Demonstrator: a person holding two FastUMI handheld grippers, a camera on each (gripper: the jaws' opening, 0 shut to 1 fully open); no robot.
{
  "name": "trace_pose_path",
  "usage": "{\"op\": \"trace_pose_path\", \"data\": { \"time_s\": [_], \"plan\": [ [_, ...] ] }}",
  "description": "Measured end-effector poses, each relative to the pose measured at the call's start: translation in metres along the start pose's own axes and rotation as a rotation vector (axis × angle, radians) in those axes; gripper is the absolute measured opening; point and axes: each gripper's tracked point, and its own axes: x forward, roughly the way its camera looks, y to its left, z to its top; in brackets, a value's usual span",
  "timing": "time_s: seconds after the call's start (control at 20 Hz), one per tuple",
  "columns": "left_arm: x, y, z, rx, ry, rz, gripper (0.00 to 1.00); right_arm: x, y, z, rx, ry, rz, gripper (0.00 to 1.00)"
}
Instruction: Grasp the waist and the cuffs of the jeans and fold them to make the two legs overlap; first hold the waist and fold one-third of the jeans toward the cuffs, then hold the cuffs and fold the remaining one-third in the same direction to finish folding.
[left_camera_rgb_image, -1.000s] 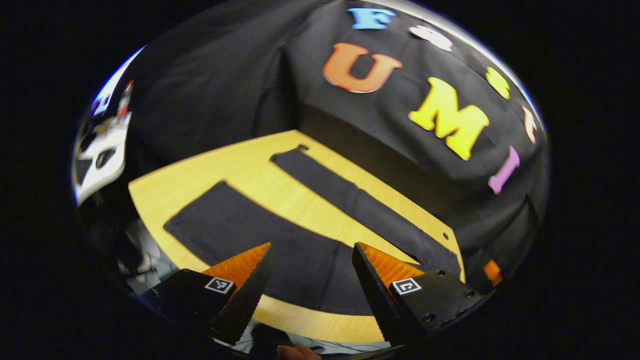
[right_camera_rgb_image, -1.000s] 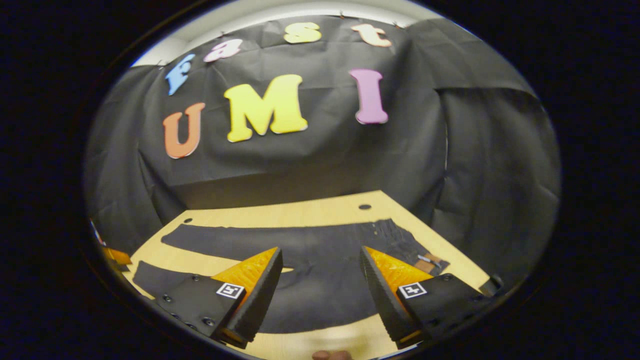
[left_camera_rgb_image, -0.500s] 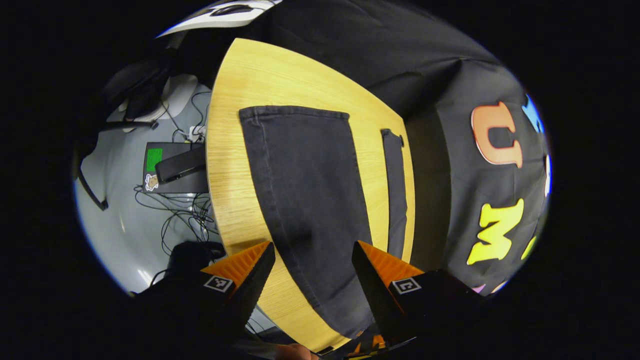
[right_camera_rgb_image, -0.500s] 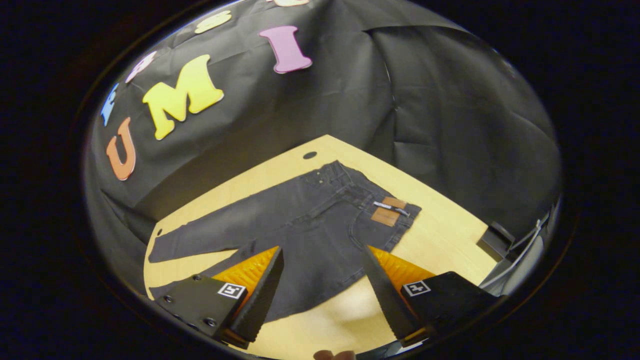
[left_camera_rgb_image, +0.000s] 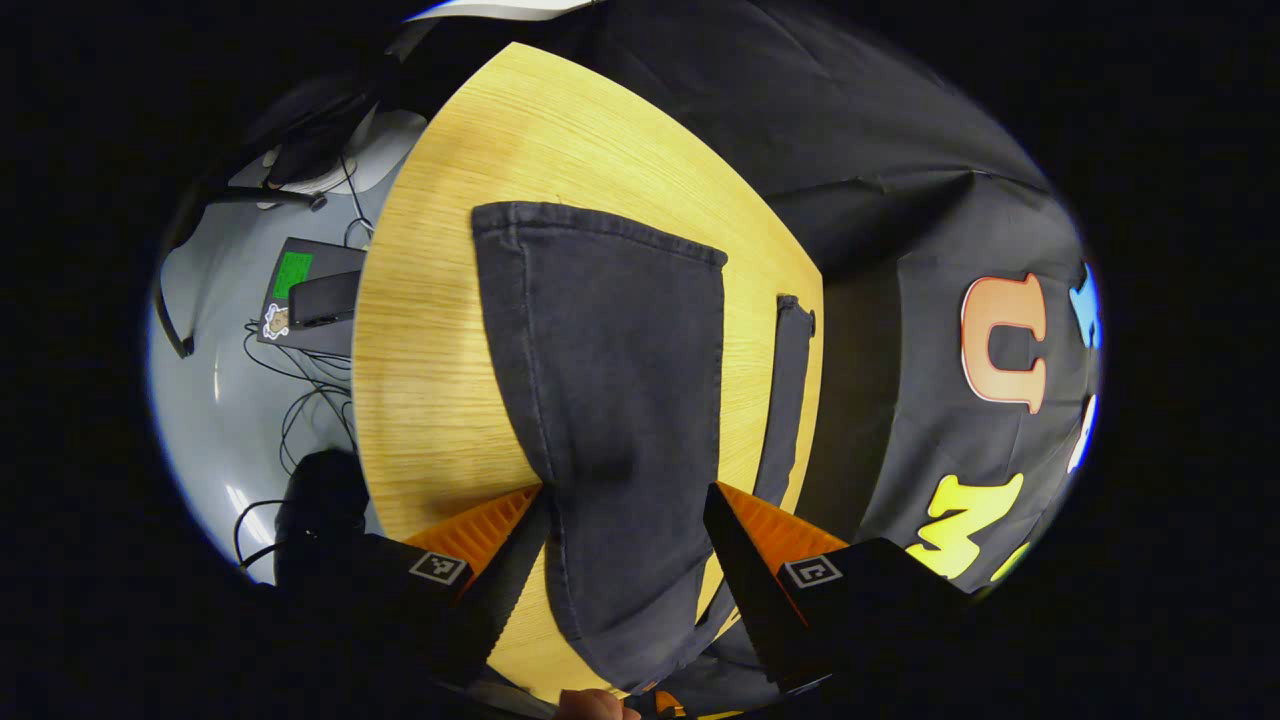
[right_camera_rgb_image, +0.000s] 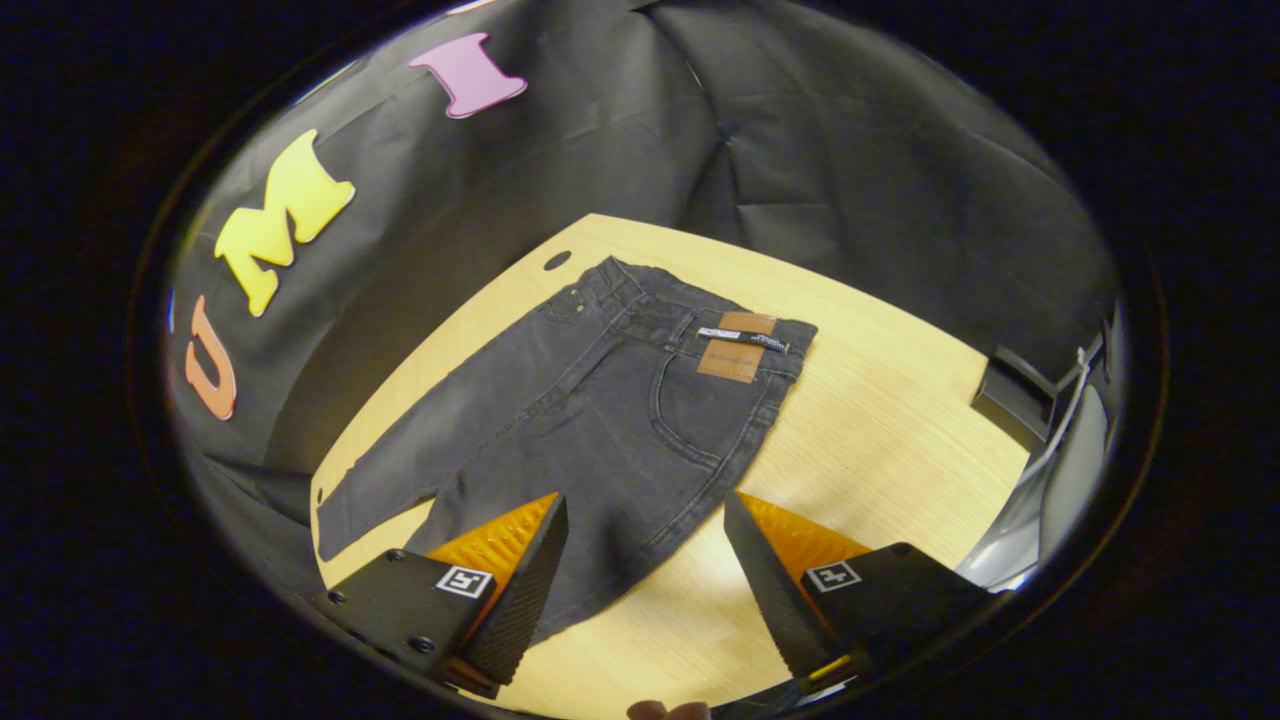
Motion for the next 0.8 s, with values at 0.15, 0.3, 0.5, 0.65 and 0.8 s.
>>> {"op": "trace_pose_path", "data": {
  "time_s": [0.15,0.3,0.5,0.65,0.8],
  "plan": [
    [0.012,-0.011,0.001,0.023,0.008,-0.025,0.98,0.012,-0.007,0.001,0.093,0.058,-0.035,0.97],
    [0.018,-0.014,0.001,0.035,0.025,-0.042,0.96,0.021,-0.021,0.009,0.182,0.087,-0.083,0.97],
    [0.026,-0.004,0.005,-0.004,0.039,-0.04,0.57,0.03,-0.019,0.017,0.22,0.107,-0.091,0.9],
    [0.03,0.001,0.007,-0.081,0.047,-0.043,0.29,0.035,-0.017,0.018,0.188,0.109,-0.093,0.89],
    [0.031,0.005,0.006,-0.053,0.059,-0.053,0.08,0.04,-0.018,0.016,0.094,0.137,-0.116,0.9]
  ]
}}
